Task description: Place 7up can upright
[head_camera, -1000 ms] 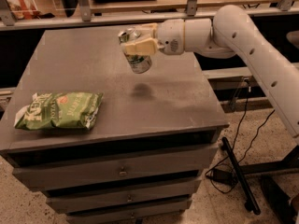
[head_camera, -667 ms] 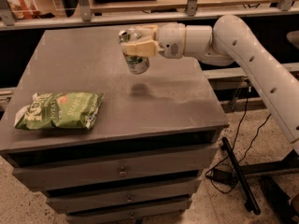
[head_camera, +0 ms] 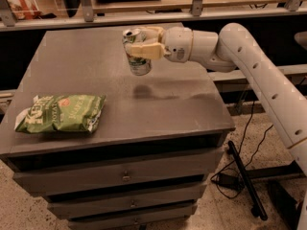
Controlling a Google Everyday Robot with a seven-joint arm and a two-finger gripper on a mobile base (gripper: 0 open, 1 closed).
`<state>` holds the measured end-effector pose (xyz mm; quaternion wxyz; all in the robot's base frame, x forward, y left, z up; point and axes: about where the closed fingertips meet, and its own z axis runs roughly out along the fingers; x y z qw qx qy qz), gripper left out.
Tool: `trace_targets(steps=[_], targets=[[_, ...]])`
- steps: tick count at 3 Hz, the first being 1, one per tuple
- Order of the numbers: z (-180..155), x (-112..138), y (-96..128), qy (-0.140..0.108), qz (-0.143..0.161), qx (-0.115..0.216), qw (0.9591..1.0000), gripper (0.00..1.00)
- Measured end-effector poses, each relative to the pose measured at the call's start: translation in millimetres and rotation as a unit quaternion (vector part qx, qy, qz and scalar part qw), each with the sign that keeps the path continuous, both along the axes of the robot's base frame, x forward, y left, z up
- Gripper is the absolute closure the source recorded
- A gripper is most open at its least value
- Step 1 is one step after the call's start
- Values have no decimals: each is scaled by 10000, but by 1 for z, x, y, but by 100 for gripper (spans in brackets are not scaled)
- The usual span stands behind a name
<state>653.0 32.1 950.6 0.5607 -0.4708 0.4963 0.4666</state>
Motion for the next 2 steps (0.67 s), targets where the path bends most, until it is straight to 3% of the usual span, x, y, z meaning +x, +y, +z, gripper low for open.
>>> trace_targets(steps=[2], targets=[[-17,7,-6,-105,283,201,9993,100]])
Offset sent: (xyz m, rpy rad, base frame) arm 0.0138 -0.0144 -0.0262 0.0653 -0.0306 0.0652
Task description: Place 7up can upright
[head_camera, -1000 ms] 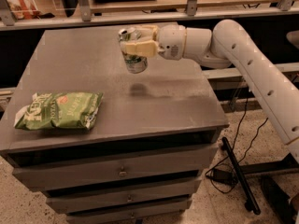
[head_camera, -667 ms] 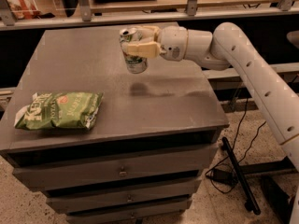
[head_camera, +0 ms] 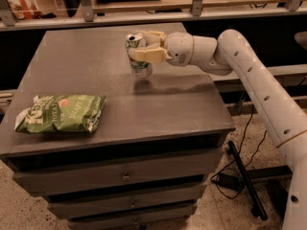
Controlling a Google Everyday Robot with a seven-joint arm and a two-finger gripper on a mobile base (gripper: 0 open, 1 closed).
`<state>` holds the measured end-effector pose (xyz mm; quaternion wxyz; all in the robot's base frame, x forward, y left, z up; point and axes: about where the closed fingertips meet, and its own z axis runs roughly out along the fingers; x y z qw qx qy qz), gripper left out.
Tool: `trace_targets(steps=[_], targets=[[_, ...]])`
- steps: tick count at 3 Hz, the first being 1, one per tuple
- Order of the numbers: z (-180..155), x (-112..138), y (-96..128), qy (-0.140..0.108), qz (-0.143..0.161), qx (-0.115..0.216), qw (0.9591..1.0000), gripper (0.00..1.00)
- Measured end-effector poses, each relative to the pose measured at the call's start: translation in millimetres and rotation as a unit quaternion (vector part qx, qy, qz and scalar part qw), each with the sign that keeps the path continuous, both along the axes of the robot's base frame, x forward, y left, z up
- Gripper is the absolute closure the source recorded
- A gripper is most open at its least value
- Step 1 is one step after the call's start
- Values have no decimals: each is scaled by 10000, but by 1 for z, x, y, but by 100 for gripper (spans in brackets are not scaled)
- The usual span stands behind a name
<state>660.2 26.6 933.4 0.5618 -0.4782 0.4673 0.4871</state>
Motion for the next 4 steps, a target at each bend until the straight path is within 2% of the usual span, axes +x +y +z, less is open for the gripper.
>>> trace_targets(steps=[1,3,4], targets=[[-6,4,1,-42,44,53,10000,100],[-17,3,-6,-179,-61,-168,9997,99],[-23,0,-11,-86,-133,-166,9997,77]])
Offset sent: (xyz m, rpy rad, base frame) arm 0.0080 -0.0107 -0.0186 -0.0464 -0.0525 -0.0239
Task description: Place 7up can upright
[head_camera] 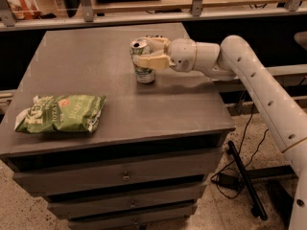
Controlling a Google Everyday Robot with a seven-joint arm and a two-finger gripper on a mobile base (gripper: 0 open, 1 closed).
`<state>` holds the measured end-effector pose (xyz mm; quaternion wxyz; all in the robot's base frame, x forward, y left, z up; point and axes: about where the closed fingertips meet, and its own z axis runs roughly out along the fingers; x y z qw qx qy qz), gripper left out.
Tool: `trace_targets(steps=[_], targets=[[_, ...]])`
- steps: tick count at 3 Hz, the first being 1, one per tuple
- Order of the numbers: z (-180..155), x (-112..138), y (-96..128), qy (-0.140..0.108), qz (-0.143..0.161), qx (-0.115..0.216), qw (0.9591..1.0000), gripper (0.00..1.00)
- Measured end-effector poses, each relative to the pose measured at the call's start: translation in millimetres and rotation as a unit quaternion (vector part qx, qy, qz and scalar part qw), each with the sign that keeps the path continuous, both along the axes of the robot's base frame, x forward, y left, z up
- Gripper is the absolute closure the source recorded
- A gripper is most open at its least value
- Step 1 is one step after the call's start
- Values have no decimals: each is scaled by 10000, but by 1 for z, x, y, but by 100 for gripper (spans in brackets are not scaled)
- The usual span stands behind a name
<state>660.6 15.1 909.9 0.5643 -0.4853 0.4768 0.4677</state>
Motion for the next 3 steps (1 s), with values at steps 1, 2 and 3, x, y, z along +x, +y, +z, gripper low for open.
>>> trace_targets(steps=[1,2,3], targets=[[-6,-3,-5,129,-64,23,9999,53],[-8,-6,-10,173,-119,23,9998,30],[-5,-9,-28,164,-290,-55,9994,8]])
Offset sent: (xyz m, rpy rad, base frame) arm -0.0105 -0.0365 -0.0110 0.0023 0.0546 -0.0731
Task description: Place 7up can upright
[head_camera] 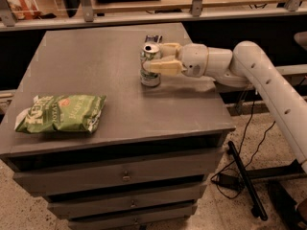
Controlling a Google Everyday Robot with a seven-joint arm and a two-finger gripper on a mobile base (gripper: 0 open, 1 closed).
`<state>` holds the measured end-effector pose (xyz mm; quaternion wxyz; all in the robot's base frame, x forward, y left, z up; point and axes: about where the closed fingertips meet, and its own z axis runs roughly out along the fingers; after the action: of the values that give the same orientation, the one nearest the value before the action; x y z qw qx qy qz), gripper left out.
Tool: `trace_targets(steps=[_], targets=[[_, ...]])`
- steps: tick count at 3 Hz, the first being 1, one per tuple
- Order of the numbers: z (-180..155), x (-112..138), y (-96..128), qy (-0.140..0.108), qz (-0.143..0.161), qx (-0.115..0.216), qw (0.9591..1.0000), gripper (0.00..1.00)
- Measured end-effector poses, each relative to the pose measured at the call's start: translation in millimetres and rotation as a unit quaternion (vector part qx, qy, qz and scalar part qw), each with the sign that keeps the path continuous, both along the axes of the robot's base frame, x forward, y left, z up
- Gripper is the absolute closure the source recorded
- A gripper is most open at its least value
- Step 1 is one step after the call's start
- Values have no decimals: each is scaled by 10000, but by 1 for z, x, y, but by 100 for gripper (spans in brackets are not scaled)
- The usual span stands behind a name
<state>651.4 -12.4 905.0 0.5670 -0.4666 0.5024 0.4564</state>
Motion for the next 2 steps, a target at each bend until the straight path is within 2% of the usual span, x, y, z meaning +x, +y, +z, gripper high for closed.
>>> trace_targets(steps=[1,2], targets=[[4,-5,-21,-12,-229,-124,9997,0],[10,-11,-45,-38,-494,-292,9983,0]])
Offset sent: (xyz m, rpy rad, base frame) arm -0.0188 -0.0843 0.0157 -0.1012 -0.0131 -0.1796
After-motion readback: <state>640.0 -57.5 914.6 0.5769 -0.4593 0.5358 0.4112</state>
